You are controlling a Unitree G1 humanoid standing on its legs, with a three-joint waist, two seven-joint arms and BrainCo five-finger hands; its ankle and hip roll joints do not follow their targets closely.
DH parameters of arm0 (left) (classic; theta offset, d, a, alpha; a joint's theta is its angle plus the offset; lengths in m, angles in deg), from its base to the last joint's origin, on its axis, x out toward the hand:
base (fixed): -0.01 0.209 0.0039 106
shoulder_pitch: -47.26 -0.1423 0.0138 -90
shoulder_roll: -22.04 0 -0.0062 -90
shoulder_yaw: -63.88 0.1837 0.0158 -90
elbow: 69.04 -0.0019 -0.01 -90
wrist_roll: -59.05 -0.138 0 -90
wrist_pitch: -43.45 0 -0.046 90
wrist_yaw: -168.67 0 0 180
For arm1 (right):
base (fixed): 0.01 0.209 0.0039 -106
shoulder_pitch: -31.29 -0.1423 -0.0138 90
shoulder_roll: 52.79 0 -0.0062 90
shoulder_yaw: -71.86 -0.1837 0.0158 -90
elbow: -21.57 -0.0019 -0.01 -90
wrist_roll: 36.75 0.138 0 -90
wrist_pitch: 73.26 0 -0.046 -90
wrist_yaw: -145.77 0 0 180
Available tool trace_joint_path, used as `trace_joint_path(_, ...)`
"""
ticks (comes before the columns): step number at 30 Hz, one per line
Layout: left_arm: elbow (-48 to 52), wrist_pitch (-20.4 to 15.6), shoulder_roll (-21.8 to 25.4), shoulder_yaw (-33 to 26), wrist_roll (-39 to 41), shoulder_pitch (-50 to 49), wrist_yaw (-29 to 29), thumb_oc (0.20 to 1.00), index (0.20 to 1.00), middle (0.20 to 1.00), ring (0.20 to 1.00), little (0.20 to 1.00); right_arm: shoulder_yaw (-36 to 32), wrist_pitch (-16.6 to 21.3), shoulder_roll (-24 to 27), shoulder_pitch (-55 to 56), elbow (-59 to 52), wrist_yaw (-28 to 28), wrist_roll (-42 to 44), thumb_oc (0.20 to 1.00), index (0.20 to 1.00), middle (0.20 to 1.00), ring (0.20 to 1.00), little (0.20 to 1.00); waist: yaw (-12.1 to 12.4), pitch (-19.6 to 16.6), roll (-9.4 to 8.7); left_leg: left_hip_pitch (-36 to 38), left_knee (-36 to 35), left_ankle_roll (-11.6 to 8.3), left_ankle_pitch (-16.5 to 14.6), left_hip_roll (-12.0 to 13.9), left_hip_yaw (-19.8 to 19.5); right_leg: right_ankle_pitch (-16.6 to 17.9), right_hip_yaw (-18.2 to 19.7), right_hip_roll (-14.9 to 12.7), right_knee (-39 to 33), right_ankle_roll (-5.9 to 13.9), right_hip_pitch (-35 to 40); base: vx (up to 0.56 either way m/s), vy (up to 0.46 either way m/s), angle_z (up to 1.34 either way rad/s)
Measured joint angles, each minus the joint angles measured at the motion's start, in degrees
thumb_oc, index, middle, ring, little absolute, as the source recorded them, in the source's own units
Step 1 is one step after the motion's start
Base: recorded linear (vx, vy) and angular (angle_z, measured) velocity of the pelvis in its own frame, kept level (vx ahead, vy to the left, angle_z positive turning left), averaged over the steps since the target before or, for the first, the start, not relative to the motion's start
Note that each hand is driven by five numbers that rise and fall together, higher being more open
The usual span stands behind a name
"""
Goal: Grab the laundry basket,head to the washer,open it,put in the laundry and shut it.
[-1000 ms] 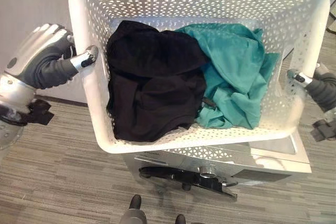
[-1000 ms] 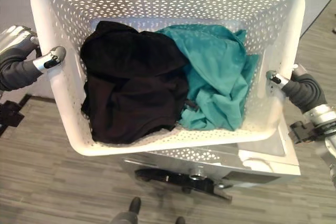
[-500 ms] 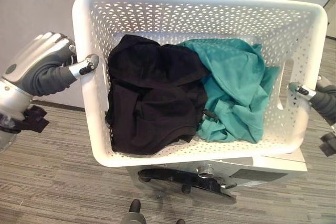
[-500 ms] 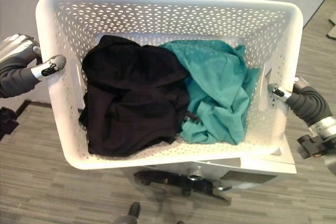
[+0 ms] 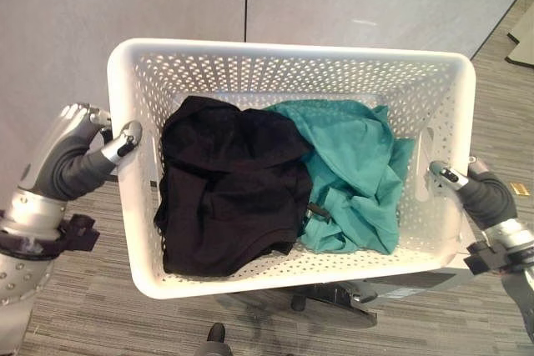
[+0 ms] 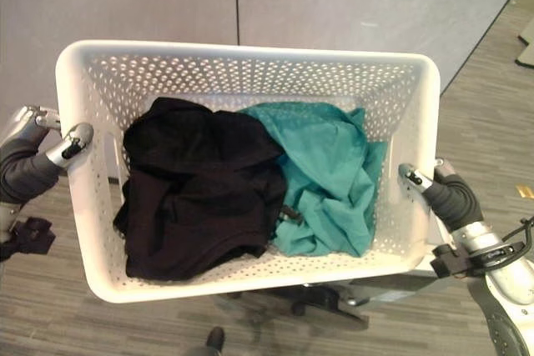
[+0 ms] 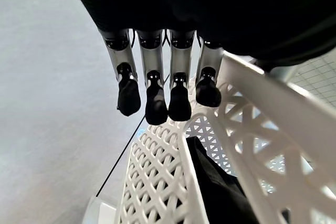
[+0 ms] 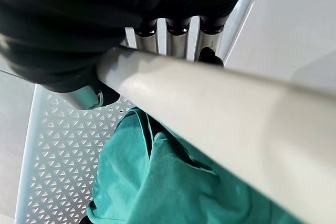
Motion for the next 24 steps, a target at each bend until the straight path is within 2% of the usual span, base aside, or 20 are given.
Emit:
trace_joint_path(5,-0.27,0.08,1.12,-0.15,-0.01,0.94,-0.21,0.2,0.2,0.2,0.2,0.2,-0.51,-0.02,0.01,1.37,0.27,0.01,-0.03,0.2,0.2,0.2,0.2,0.2,-0.69,-0.07,0.04,0.05,-0.04,-0.14,0.17,0.07,-0.03,-0.01,0.0,0.07,0.02,-0.06,-0.01,0.0,-0.005,0.0)
trace_joint_path(8,-4.61,1.67,1.25,-0.7,0.03,6.1,-1.83,0.2,0.2,0.2,0.2,0.2,-3.64,-0.73,0.25,3.88,2.74,0.26,-0.09,0.2,0.2,0.2,0.2,0.2,-1.03,-0.9,0.45,-0.23,-0.11,0.06,0.03,0.09,-0.15,-0.08,-0.11,0.06,0.04,-0.11,-0.03,0.0,-0.009,0.01)
trace_joint_path(9,-6.46,2.56,1.5,-1.05,0.04,6.91,-2.3,0.2,0.2,0.2,0.2,0.2,-4.76,-1.2,0.46,4.47,3.62,0.69,-0.09,0.2,0.2,0.2,0.2,0.2,-1.94,-1.48,0.52,-0.42,-0.12,0.03,0.1,0.09,-0.08,-0.05,-0.06,0.06,0.02,-0.12,-0.43,0.0,0.0,0.0)
trace_joint_path(13,-9.77,2.97,4.56,1.17,0.08,11.0,-2.11,0.2,0.2,0.2,0.2,0.2,-4.67,-2.15,3.17,4.44,6.69,0.69,-0.04,0.2,0.2,0.2,0.2,0.2,-3.06,-1.76,0.37,-0.16,-0.28,-0.21,0.25,0.39,0.27,-0.02,0.19,0.24,0.02,-0.17,-0.51,0.02,-0.011,-0.07)
trace_joint_path(14,-11.17,2.94,5.78,2.99,0.08,13.05,-1.99,0.598,0.598,0.598,0.598,0.598,-3.89,-2.43,3.93,4.39,7.35,0.63,-0.01,0.235,0.235,0.235,0.235,0.235,-3.27,-1.75,0.41,-0.05,-0.38,-0.12,0.17,0.55,0.68,-0.01,0.47,0.26,0.01,-0.19,-0.54,0.01,-0.007,-0.12)
trace_joint_path(15,-11.74,3.03,5.73,3.7,0.12,13.84,-2.02,0.598,0.598,0.598,0.598,0.598,-3.34,-2.46,4.06,4.35,7.37,0.63,0.0,0.235,0.235,0.235,0.235,0.235,-3.37,-1.75,0.46,0.15,-0.52,-0.26,0.33,0.58,0.95,0.04,0.68,0.3,0.02,-0.21,-0.67,-0.01,-0.005,-0.16)
trace_joint_path(16,-13.3,3.3,5.7,6.17,0.24,16.18,-2.01,1.0,1.0,1.0,1.0,1.0,-2.18,-2.55,4.07,3.97,7.43,0.61,0.14,0.517,0.517,0.517,0.517,0.517,-3.37,-1.88,0.61,0.3,-0.78,-0.3,0.43,0.71,1.14,0.1,0.95,0.38,0.02,-0.23,-0.63,-0.02,-0.001,-0.1)
trace_joint_path(17,-13.76,3.39,5.65,6.78,0.4,16.64,-1.99,1.0,1.0,1.0,1.0,1.0,-1.61,-2.58,4.33,3.87,7.34,0.49,0.15,0.567,0.567,0.567,0.567,0.567,-3.56,-1.89,0.64,0.3,-0.89,-0.25,0.4,0.78,1.25,0.1,1.09,0.4,0.01,-0.25,-0.71,0.02,-0.006,-0.07)
trace_joint_path(18,-15.5,3.83,5.39,8.98,0.84,18.84,-2.05,1.0,1.0,1.0,1.0,1.0,-0.57,-2.72,4.65,2.87,7.84,0.53,0.15,1.0,1.0,1.0,1.0,1.0,-3.7,-1.89,0.65,0.32,-0.87,-0.29,0.46,0.83,1.23,0.16,1.12,0.48,0.02,-0.28,-0.71,0.05,-0.009,-0.02)
trace_joint_path(24,-19.53,5.38,5.43,11.57,1.06,20.58,-2.22,1.0,1.0,1.0,1.0,1.0,0.27,-3.59,5.91,-0.13,8.11,0.68,0.16,1.0,1.0,1.0,1.0,1.0,-3.63,-1.91,0.64,0.29,-1.2,-0.67,0.74,1.11,1.2,0.23,1.09,0.71,-0.01,-0.38,-0.81,0.01,-0.001,0.0)
